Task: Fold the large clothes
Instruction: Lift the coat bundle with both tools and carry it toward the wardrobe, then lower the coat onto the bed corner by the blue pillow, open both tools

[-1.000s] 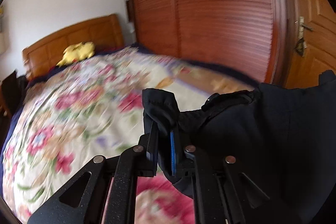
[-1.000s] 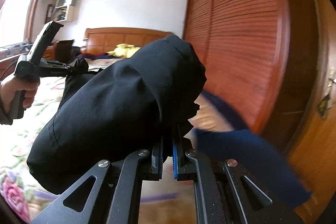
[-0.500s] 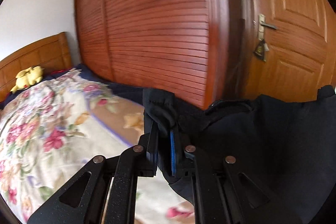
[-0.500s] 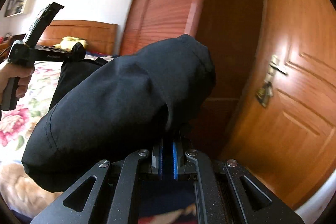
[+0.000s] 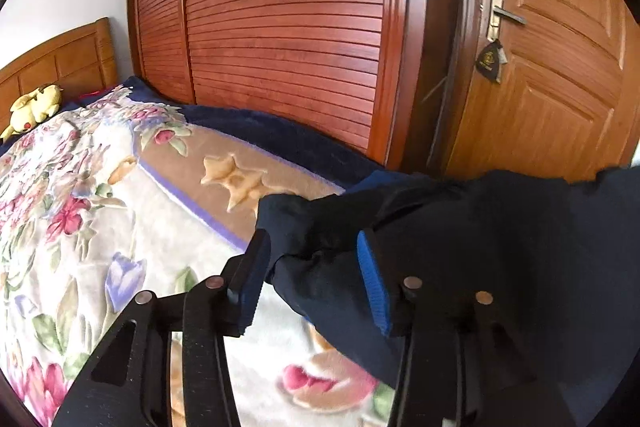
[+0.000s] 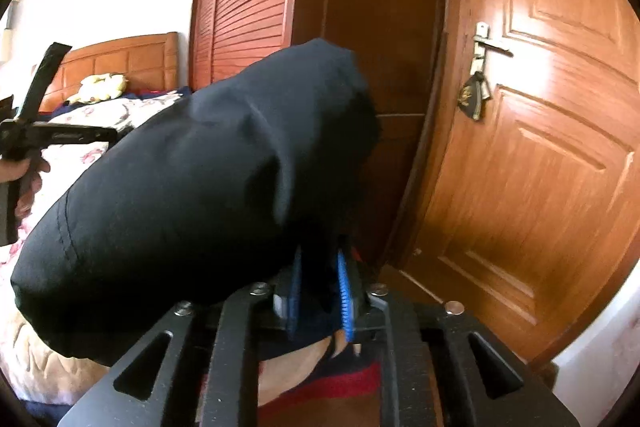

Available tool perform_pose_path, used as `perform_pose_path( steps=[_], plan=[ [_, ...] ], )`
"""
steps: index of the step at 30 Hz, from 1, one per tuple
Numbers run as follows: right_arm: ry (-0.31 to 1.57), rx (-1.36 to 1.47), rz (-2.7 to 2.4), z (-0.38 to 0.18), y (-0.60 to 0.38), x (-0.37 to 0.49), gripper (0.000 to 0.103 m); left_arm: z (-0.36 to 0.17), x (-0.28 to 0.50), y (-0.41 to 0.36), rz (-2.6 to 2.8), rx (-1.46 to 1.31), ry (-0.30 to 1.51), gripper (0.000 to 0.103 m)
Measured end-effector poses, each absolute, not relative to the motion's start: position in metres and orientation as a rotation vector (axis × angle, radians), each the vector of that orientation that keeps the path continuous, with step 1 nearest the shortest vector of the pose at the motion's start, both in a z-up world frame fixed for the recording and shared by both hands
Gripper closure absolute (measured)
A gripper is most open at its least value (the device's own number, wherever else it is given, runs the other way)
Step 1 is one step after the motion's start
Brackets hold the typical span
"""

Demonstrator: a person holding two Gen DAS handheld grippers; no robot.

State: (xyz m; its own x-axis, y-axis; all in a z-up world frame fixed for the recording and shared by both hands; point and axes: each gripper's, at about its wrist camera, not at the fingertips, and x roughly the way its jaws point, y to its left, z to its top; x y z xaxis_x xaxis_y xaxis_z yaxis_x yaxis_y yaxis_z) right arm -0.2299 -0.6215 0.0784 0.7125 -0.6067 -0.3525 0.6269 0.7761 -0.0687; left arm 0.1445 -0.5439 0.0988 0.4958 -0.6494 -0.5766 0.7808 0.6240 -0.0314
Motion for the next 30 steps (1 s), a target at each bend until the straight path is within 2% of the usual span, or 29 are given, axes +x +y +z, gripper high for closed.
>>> perform_pose_path(
  steps=[1, 2, 3, 4, 7, 15, 18, 25, 30],
  plan=[
    [0.356, 0.049, -0.698, 0.087, -0.616, -0.233, 0.072, 0.099, 0.141, -0.541, -0.885, 0.265, 0.583, 0.049],
    [0.338, 0.038, -0.714, 0.085, -0.620, -0.234, 0.063, 0.098, 0.138, -0.543, -0.891, 0.273, 0.581, 0.046],
    [0.317, 0.025, -0.728, 0.090, -0.613, -0.239, 0.056, 0.098, 0.133, -0.539, -0.909, 0.272, 0.583, 0.039],
    [0.291, 0.015, -0.739, 0.100, -0.606, -0.243, 0.054, 0.099, 0.131, -0.535, -0.928, 0.263, 0.589, 0.030],
    [0.241, -0.018, -0.719, 0.127, -0.584, -0.245, 0.050, 0.103, 0.118, -0.522, -0.977, 0.241, 0.589, 0.023],
    [0.217, -0.068, -0.663, 0.166, -0.551, -0.221, 0.049, 0.104, 0.072, -0.473, -1.002, 0.321, 0.509, 0.015],
    [0.285, -0.024, -0.620, 0.158, -0.583, -0.201, 0.049, 0.104, 0.058, -0.455, -0.994, 0.347, 0.455, 0.014],
    [0.426, 0.056, -0.706, 0.128, -0.653, -0.178, 0.049, 0.102, 0.043, -0.415, -0.999, 0.316, 0.457, 0.014],
    [0.458, 0.116, -0.695, 0.141, -0.668, -0.181, 0.049, 0.101, 0.037, -0.384, -0.969, 0.288, 0.462, 0.014]
  ],
)
